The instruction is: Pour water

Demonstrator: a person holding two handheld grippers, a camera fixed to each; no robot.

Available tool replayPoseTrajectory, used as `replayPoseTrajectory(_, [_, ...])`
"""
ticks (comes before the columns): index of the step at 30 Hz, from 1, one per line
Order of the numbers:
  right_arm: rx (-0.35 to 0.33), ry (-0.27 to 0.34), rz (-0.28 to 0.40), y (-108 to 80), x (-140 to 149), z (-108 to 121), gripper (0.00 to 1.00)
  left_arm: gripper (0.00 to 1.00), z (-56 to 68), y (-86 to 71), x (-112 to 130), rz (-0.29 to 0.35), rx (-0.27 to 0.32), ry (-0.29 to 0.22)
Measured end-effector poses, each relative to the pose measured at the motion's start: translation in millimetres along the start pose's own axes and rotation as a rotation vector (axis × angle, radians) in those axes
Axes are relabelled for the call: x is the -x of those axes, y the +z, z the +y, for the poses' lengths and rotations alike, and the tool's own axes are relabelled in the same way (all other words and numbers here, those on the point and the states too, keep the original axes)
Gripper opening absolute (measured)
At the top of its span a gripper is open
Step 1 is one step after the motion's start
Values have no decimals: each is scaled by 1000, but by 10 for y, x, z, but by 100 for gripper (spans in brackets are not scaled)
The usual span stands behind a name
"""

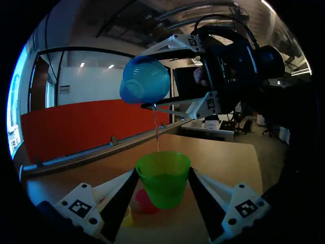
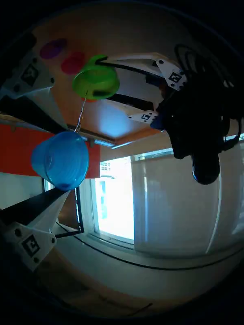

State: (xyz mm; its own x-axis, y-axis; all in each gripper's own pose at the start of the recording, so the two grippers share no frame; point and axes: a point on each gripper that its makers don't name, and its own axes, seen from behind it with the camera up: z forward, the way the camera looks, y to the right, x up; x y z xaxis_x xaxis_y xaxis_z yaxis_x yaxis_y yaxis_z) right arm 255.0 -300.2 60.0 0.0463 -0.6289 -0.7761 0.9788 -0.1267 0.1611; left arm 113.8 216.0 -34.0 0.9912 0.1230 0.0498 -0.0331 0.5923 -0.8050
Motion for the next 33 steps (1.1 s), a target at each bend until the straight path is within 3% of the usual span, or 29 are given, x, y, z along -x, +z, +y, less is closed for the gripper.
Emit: replayPoseTrajectory(33, [8, -73, -2, 37, -13, 51, 91, 86, -4, -14, -1, 3, -5, -2])
